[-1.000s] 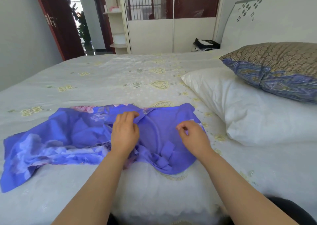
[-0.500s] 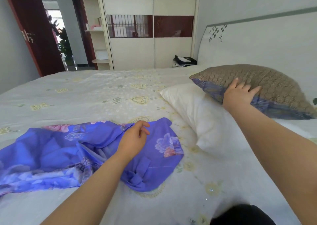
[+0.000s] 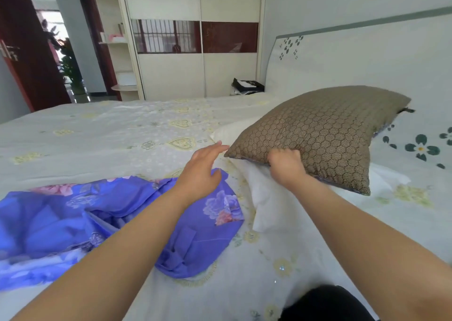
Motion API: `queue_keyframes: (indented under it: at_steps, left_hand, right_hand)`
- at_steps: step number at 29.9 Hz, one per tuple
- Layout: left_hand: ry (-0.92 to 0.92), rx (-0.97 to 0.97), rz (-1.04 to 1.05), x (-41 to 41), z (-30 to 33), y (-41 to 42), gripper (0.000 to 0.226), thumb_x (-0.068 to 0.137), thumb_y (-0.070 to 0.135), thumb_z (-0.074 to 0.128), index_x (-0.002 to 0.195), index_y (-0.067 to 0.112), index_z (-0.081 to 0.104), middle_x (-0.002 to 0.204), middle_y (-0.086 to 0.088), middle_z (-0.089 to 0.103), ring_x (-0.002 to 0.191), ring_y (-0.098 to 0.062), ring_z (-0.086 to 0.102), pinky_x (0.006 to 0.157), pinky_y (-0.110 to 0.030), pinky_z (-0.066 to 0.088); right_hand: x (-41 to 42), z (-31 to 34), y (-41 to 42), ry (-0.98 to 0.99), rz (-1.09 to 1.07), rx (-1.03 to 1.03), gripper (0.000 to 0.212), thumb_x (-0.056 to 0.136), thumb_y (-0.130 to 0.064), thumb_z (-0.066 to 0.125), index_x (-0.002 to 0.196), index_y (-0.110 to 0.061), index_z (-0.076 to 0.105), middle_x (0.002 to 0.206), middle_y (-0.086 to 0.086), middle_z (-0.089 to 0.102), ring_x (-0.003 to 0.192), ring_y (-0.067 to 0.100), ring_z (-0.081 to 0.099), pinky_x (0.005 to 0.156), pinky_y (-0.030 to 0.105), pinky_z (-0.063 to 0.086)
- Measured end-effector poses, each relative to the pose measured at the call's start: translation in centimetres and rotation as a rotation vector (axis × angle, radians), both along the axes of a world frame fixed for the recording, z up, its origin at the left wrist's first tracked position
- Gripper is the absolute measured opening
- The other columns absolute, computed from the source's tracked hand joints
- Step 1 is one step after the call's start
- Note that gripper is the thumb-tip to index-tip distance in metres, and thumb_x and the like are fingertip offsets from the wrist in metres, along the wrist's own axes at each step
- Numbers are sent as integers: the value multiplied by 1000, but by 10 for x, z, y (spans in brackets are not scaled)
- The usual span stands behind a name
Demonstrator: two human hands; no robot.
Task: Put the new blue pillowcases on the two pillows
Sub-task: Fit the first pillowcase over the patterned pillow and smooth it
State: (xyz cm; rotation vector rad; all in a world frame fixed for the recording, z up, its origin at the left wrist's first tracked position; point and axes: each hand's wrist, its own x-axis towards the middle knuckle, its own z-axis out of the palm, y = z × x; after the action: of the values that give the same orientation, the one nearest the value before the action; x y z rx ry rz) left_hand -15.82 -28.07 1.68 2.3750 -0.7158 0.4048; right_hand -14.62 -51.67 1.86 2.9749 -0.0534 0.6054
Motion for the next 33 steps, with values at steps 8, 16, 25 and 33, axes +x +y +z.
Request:
queue_keyframes:
  at_steps: [8,16,25,33]
  left_hand:
    - [-7,68,-190,25,53,-110,58,96,19,42,147,37,23,158,7,11,146,-17,9,118,-43,14]
    - [309,388,21,25,58,-194,80,77,70,55,125,6,48,116,-5,57,106,-26,56,82,-33,45]
    - [6,158,163,48,39,-194,29,99,31,42,79,11,47,74,-1,47,72,-21,47,62,-31,34]
    - [175,-216,174,49,25,-136,37,97,34,43,65,18,35,76,-13,57,71,-34,63,64,-41,53]
  right_hand:
    - [-21,-39,1,54,168,-129,30,80,2,42,107,-4,52,106,12,60,101,28,52,89,37,30]
    - [-18,-80,-5,-206,215,-257,12,49,-8,57,60,-12,61,53,3,56,52,20,54,70,34,37]
    - [-42,-129,-21,-437,264,350,31,75,-3,44,94,-11,68,81,4,66,75,26,60,81,34,39]
    - [-61,-36,-34,-653,-107,2014,40,90,-57,36,85,-24,59,90,2,66,89,26,65,92,45,50]
